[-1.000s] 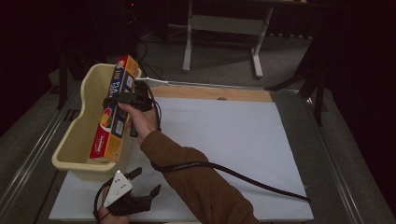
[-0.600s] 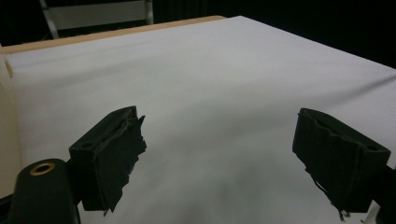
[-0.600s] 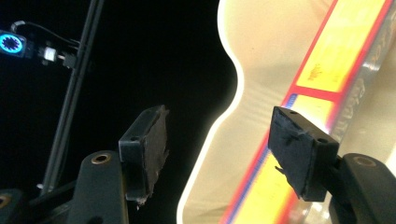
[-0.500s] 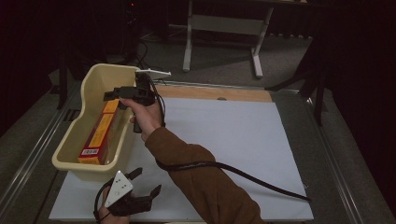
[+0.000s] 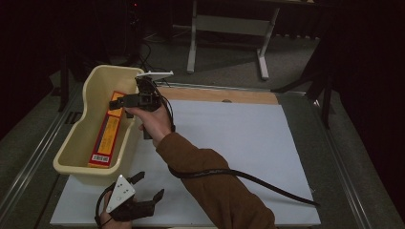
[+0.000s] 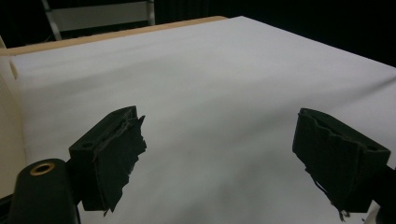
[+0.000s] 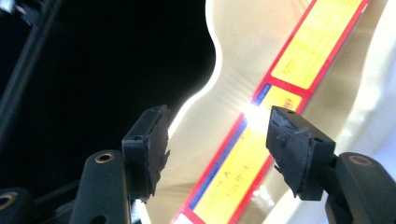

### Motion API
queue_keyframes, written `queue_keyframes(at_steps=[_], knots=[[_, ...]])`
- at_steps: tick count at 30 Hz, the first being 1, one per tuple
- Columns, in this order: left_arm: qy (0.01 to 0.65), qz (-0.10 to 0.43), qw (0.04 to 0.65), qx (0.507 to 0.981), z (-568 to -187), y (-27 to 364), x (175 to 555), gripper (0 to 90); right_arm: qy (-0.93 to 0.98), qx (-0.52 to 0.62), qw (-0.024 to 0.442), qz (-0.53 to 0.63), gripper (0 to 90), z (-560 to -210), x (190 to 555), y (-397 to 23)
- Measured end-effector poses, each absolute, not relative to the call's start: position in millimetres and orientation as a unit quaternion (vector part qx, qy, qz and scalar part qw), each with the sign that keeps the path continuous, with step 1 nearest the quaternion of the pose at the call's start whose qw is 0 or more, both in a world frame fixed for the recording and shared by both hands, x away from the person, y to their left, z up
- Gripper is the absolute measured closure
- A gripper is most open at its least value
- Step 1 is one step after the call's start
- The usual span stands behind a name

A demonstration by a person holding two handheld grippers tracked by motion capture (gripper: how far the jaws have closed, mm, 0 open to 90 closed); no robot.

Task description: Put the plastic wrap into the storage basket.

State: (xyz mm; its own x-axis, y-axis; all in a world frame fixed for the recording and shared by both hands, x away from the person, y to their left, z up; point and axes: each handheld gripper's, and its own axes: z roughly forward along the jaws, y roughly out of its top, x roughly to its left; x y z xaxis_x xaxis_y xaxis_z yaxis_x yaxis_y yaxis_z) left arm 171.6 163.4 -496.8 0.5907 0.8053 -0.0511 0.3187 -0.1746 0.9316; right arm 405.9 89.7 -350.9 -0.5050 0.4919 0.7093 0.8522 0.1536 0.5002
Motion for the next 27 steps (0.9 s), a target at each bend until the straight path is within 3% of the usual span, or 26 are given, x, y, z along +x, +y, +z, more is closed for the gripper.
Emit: queue_keyframes(at_steps=[27], knots=[[0.382,0.24,0.504,0.736,-497,160,172,15.5,-0.834,-0.355,0.05,-0.42,39.2,-358,385,1]])
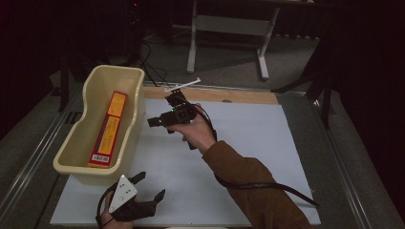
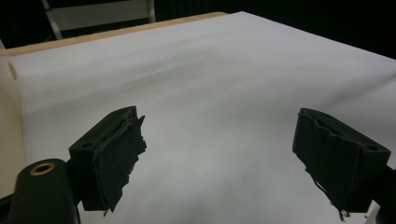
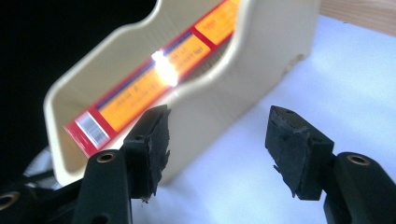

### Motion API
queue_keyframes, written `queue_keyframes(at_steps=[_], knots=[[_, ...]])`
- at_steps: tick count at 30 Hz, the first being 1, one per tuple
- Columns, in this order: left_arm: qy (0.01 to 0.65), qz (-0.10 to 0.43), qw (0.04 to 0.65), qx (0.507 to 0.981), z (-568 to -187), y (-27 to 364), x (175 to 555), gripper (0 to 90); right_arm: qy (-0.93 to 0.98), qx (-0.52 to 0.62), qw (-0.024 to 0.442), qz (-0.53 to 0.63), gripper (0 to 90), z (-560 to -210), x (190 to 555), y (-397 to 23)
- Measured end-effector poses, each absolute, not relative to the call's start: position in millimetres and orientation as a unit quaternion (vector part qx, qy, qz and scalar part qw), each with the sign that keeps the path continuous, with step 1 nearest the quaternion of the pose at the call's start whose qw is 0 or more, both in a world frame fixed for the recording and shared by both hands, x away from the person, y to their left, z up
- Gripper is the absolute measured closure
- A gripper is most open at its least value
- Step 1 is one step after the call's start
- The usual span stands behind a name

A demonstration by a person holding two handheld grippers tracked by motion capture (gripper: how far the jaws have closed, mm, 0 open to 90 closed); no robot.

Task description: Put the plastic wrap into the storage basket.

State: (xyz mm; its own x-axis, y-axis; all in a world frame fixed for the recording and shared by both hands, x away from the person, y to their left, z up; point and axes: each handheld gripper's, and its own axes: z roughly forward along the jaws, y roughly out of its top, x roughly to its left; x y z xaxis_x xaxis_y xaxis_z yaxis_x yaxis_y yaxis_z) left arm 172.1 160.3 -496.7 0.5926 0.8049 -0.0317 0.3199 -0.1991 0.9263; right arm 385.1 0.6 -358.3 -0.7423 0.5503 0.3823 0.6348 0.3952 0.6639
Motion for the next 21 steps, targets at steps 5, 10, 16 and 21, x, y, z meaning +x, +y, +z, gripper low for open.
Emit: queue_keyframes(at_steps=[5,10,16,21], knots=[[0.383,0.24,0.504,0.736,-497,160,172,15.5,-0.849,-0.32,0.026,-0.419,37.1,-365,377,-18],[0.386,0.24,0.503,0.735,-497,160,173,15.5,-0.867,-0.286,-0.029,-0.406,36.4,-375,369,-39],[0.39,0.241,0.502,0.733,-498,161,173,15.5,-0.856,-0.288,-0.056,-0.426,36.6,-382,357,-78],[0.392,0.242,0.501,0.732,-497,162,173,15.5,-0.836,-0.304,-0.077,-0.449,36.6,-389,341,-112]])
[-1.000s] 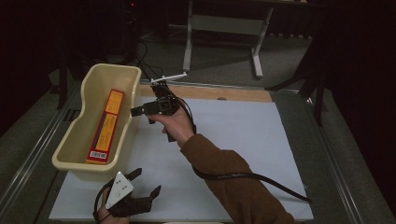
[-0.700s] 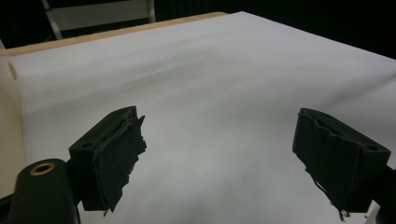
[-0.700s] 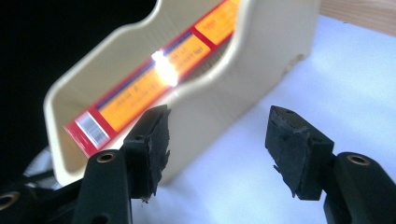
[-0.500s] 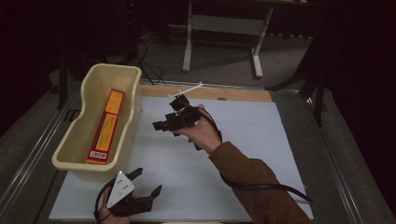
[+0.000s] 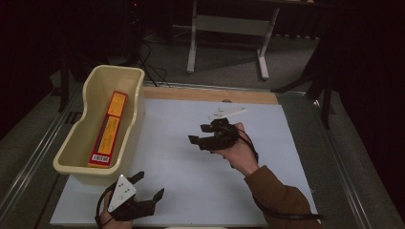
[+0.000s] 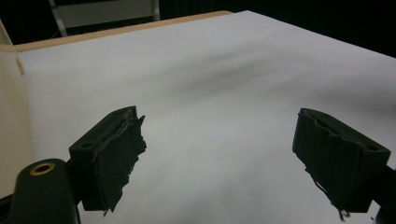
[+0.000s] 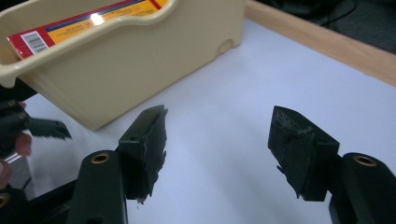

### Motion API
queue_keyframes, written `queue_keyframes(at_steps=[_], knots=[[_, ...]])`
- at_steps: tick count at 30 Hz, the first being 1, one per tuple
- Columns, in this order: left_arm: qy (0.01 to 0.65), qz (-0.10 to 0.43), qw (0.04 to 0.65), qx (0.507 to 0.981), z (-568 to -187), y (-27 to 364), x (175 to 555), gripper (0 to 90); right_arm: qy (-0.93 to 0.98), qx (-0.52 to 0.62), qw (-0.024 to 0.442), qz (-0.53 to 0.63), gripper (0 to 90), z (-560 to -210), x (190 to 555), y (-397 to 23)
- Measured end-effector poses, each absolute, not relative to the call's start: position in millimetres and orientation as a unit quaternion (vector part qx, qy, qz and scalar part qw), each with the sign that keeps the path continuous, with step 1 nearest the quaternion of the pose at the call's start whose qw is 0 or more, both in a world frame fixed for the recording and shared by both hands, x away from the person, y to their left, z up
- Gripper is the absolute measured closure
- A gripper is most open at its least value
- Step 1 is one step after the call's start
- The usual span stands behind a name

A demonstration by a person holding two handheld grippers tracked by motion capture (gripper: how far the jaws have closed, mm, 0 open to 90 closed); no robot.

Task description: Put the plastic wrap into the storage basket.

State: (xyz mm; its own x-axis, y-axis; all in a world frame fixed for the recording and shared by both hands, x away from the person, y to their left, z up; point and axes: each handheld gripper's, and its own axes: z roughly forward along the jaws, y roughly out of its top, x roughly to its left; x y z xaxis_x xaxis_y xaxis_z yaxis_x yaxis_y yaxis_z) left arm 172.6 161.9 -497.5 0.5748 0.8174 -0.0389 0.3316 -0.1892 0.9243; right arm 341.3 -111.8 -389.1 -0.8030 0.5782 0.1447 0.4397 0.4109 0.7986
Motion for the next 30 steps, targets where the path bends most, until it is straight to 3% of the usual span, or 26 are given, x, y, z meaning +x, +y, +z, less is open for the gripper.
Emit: queue_keyframes(at_steps=[11,23,30], knots=[[0.398,0.243,0.501,0.729,-499,163,174,15.5,0.823,0.299,0.154,0.457,32.3,-423,290,-192],[0.405,0.247,0.493,0.729,-499,163,175,15.5,0.791,0.32,0.224,0.47,23.1,-472,261,-274],[0.405,0.244,0.489,0.733,-501,160,177,15.5,0.781,0.337,0.221,0.477,21.2,-480,262,-288]])
